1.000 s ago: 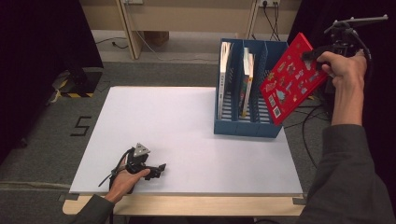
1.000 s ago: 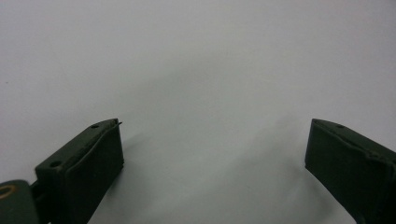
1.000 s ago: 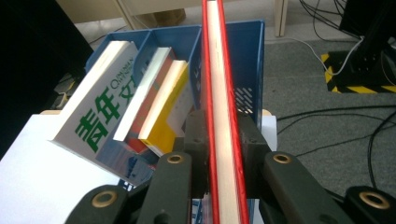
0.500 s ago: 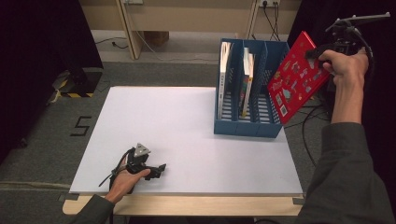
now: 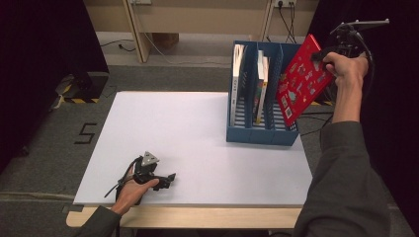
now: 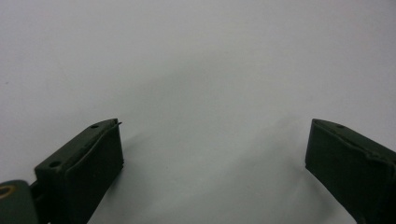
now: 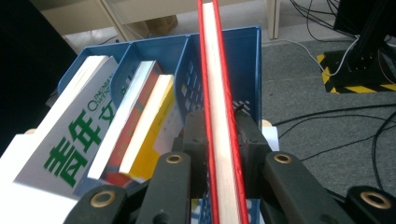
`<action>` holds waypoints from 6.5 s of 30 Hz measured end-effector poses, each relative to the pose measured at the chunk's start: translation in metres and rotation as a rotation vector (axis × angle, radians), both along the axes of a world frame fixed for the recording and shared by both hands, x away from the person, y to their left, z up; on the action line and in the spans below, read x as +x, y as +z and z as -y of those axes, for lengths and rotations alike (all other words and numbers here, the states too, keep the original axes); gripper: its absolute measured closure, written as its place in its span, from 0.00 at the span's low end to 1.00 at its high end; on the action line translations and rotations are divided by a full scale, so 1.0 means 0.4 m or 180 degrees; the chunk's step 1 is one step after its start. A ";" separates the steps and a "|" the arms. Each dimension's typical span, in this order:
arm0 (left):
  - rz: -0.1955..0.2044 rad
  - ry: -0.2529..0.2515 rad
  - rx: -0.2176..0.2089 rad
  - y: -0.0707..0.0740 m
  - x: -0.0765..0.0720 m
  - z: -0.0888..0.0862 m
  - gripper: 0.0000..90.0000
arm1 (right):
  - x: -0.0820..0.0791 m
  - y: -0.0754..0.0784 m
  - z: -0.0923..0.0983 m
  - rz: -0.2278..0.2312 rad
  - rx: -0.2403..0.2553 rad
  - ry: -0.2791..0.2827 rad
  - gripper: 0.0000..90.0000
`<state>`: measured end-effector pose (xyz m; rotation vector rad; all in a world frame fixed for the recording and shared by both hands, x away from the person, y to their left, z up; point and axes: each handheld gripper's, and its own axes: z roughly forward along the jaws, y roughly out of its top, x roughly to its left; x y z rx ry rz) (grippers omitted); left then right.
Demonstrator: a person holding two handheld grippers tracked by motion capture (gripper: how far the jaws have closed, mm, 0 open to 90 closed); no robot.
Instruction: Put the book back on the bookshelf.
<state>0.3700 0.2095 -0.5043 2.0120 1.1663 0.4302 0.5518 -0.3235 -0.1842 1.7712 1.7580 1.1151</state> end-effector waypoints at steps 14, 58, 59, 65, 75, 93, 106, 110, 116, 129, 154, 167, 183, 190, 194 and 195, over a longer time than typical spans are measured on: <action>0.0011 -0.0009 0.0038 0.000 -0.001 0.003 0.04 | 0.056 -0.044 -0.031 -0.0058 -0.0068 -0.0064 0.87; 0.0005 -0.0014 0.0054 0.000 -0.001 0.003 0.04 | 0.122 -0.144 -0.087 -0.0116 -0.0046 0.0054 0.87; 0.0005 -0.0016 0.0050 0.000 -0.001 0.003 0.04 | 0.121 -0.140 -0.090 -0.0139 -0.0073 0.0064 0.87; 0.0008 -0.0015 0.0049 0.000 -0.002 0.003 0.04 | 0.116 -0.142 -0.097 -0.0184 -0.0115 0.0077 0.85; 0.0008 -0.0019 0.0069 0.000 -0.002 0.004 0.03 | 0.074 -0.155 -0.068 -0.0089 0.0035 0.0203 0.74; 0.0002 -0.0013 0.0101 0.000 -0.002 0.008 0.03 | -0.107 -0.219 -0.010 0.0116 0.0259 0.0725 0.55; 0.0004 -0.0018 0.0105 -0.001 -0.002 0.008 0.03 | -0.108 -0.330 -0.032 -0.0065 -0.0066 0.0838 0.72; 0.0004 -0.0017 0.0105 -0.001 -0.002 0.008 0.03 | -0.095 -0.359 -0.044 -0.0118 -0.0086 0.0854 0.75; 0.0002 -0.0018 0.0101 -0.001 -0.002 0.008 0.03 | -0.077 -0.395 -0.057 -0.0228 -0.0193 0.0853 0.81; 0.0004 -0.0025 0.0111 -0.001 -0.002 0.009 0.02 | -0.027 -0.426 -0.072 -0.0294 -0.0109 0.0726 0.80; -0.0003 -0.0022 0.0099 0.000 -0.001 0.006 0.03 | -0.040 -0.464 -0.078 -0.0356 -0.0129 0.0689 0.54; 0.0070 0.0006 0.0183 0.007 0.003 -0.012 0.16 | -0.130 -0.448 -0.088 -0.0155 -0.0146 0.0762 0.34; 0.0097 0.0033 0.0165 0.001 0.014 -0.041 0.14 | -0.247 -0.521 -0.122 -0.0061 -0.0250 0.0940 0.26; 0.0095 0.0030 0.0164 0.001 0.014 -0.041 0.14 | -0.283 -0.551 -0.149 -0.0082 -0.0317 0.1038 0.25; 0.0096 0.0028 0.0164 0.001 0.014 -0.042 0.14 | -0.293 -0.556 -0.158 -0.0088 -0.0292 0.1071 0.24; 0.0097 0.0028 0.0164 0.001 0.014 -0.042 0.14 | -0.296 -0.559 -0.160 -0.0097 -0.0296 0.1081 0.24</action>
